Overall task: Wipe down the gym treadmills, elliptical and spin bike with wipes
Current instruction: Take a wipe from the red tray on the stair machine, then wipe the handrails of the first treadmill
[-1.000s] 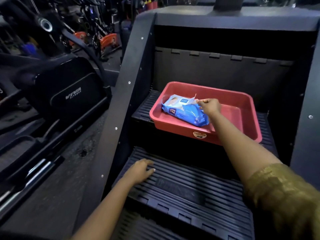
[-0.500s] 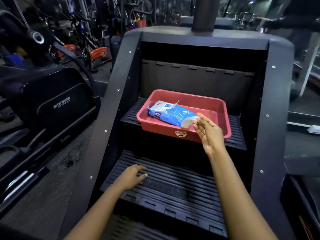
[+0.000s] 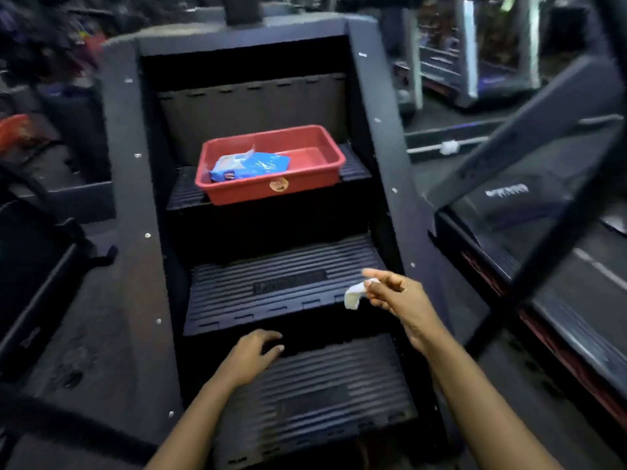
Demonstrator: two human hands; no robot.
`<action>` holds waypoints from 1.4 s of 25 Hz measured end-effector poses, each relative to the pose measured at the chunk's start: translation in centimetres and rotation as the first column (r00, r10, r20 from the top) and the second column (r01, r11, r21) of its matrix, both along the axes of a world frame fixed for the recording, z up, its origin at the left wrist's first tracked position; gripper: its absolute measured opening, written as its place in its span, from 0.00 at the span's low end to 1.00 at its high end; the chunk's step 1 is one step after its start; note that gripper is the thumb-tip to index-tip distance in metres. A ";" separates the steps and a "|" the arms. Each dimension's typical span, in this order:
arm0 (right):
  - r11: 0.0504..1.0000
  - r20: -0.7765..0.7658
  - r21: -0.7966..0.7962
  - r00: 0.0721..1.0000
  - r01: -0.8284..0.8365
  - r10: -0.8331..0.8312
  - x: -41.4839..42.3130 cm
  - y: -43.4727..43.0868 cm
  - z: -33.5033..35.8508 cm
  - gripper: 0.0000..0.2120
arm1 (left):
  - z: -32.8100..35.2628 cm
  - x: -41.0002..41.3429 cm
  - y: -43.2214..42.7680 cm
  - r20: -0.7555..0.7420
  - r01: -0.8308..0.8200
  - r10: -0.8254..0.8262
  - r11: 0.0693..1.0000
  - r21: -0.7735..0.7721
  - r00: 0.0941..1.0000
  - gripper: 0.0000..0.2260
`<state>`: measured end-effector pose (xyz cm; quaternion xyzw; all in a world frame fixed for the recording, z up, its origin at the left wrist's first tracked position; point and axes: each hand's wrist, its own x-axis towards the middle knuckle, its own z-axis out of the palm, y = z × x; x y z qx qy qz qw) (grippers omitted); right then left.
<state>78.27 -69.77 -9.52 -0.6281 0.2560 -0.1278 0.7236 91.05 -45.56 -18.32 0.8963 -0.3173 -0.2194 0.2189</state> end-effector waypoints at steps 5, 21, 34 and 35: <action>0.982 -0.152 0.022 0.971 0.188 -0.182 -14.5 4.9 -2.9 0.08 | -2.8 -8.6 0.6 -0.101 0.204 -0.202 0.979 0.012 0.974 0.17; 0.628 -0.326 -0.060 0.579 0.776 -0.747 -53.0 1.2 -2.2 0.07 | -2.7 -38.6 -24.1 -0.183 0.773 -0.764 0.634 -0.031 0.619 0.16; 0.857 -0.256 -0.026 0.825 0.515 -0.503 -49.9 -27.1 -2.4 0.07 | -1.8 -37.3 -39.9 -0.169 0.529 -0.520 0.849 0.007 0.837 0.16; 0.883 -0.260 -0.030 0.849 0.469 -0.460 -47.4 -29.4 -2.4 0.06 | -1.7 -35.4 -41.1 -0.166 0.484 -0.477 0.875 0.001 0.863 0.16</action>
